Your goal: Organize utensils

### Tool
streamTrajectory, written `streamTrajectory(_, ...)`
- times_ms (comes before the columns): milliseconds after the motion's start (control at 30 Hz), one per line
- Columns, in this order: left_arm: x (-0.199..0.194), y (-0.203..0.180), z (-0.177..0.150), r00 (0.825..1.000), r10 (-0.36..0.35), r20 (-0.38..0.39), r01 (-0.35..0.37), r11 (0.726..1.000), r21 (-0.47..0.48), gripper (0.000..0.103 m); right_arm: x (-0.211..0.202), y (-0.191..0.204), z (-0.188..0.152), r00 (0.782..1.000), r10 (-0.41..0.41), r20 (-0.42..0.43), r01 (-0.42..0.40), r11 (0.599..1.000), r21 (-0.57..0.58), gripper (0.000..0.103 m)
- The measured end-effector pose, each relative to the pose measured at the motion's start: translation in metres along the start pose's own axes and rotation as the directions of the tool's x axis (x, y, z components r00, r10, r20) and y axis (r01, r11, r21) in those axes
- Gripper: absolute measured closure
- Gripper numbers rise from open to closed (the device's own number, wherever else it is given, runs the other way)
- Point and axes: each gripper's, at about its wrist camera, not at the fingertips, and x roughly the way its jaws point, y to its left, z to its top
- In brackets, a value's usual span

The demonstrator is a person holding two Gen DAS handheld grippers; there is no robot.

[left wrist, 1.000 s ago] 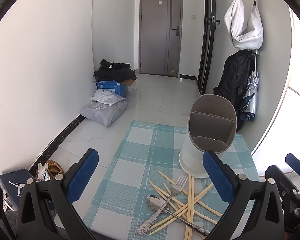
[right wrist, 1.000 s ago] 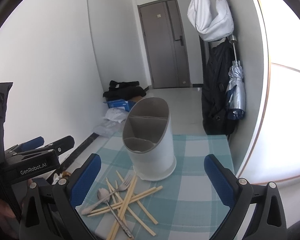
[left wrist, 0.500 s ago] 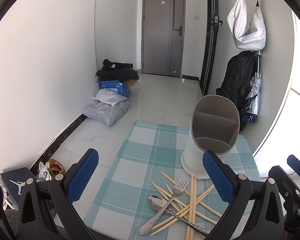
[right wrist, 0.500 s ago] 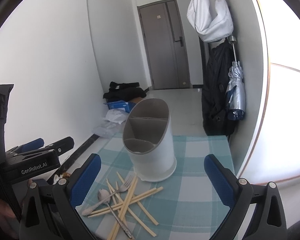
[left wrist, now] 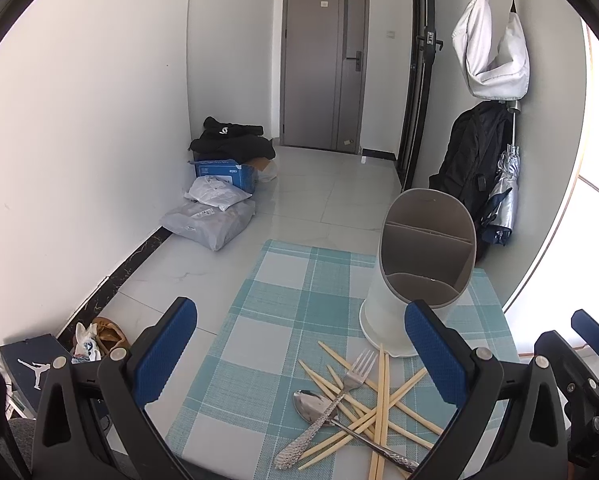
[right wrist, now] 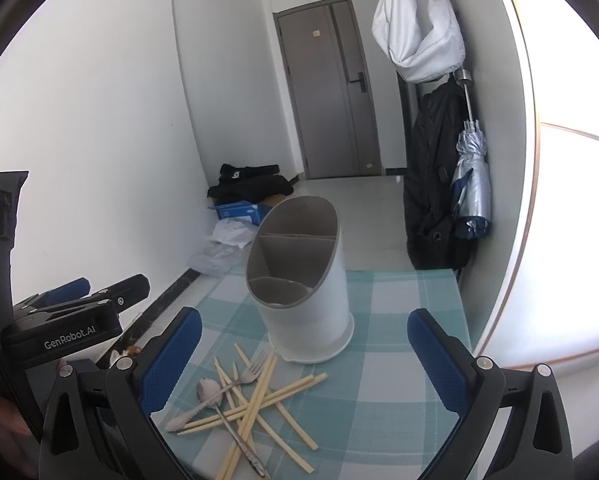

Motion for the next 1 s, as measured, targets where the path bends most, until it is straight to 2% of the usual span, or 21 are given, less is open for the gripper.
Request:
streamTrajectory(467, 0.006, 0.000, -0.003, 0.999, -0.024, -0.039, 0.024, 1.000, -0.005, 0.001, 0.006, -0.001, -0.002, 0.999, 0.002, -0.032, -0.001, 1.000, 0.011, 0.000)
streamTrajectory(733, 0.019, 0.005, -0.006, 0.992, -0.055, -0.112, 0.053, 0.998, -0.020, 0.001, 0.027, -0.004, -0.007, 0.992, 0.032, -0.120, -0.027, 0.999, 0.041, 0.000)
streamTrajectory(867, 0.035, 0.011, -0.011, 0.974, -0.107, -0.198, 0.097, 0.994, -0.055, 0.001, 0.046, -0.007, -0.013, 0.977, 0.079, -0.196, -0.065, 0.995, 0.079, 0.000)
streamTrajectory(967, 0.047, 0.019, -0.015, 0.955, -0.146, -0.258, 0.124, 0.987, -0.099, 0.001, 0.068, -0.008, -0.019, 0.953, 0.118, -0.279, -0.093, 0.990, 0.102, 0.010)
streamTrajectory(1000, 0.053, 0.022, -0.016, 0.947, -0.158, -0.281, 0.130, 0.985, -0.117, 0.001, 0.076, -0.007, -0.022, 0.943, 0.126, -0.308, -0.097, 0.990, 0.106, 0.016)
